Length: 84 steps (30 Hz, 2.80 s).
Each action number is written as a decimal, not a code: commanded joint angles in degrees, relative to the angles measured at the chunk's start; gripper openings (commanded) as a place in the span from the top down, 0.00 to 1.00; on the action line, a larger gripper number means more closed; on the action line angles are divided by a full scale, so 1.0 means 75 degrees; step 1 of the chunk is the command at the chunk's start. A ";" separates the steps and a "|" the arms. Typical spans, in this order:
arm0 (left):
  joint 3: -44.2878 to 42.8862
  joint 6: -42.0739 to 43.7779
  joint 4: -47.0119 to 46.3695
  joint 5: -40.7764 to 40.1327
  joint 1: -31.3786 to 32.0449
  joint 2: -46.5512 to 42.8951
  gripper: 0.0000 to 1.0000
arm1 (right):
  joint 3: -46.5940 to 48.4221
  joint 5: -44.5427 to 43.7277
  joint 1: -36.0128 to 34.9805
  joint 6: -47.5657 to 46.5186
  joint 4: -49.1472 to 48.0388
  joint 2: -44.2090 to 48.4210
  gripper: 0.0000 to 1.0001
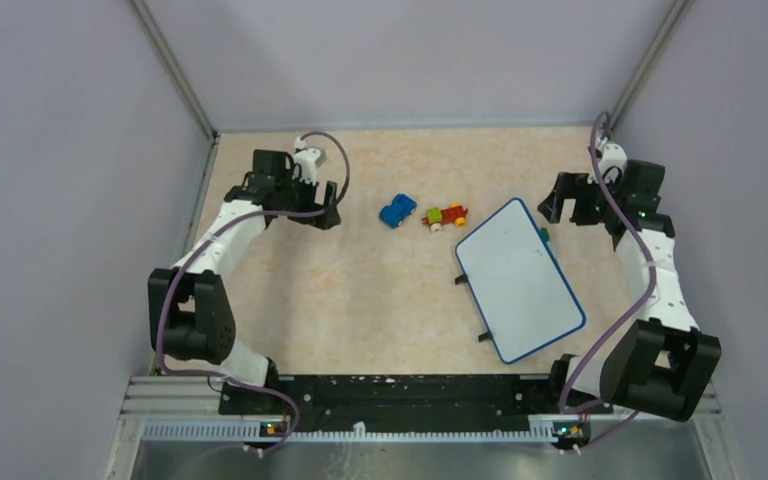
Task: Write a sentence on the whiteboard
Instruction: Move the whiteboard to the corner of the board.
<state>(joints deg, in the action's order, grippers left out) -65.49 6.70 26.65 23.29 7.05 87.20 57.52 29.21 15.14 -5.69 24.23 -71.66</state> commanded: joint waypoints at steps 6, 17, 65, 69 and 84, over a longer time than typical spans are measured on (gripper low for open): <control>-0.1876 0.1282 0.0162 0.1382 0.0359 0.0679 0.01 | 0.0736 -0.0364 0.0046 0.0366 -0.0113 0.0003 0.02; -0.2708 0.1650 0.0274 0.0788 0.3146 0.2037 0.05 | 0.0778 -0.0669 0.0137 0.0478 -0.0090 -0.0138 0.01; -0.1849 -0.0144 -0.1474 -0.2143 0.6083 0.3622 0.84 | 0.1056 -0.0239 0.0700 0.0551 0.0186 -0.0383 0.01; -0.1207 -0.0223 -0.1240 -0.2616 0.6057 0.3080 0.91 | 0.1046 -0.0219 0.0699 0.0550 0.0182 -0.0371 0.01; 0.1151 -0.1782 -0.0768 -0.4919 0.5333 0.1107 1.00 | 0.1062 -0.0184 0.0692 0.0531 0.0198 -0.0319 0.01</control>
<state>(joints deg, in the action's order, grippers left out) -58.41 -0.49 19.25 -5.69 49.36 98.65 62.06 27.24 19.79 -1.87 26.44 -74.67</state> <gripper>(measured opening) 0.225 0.987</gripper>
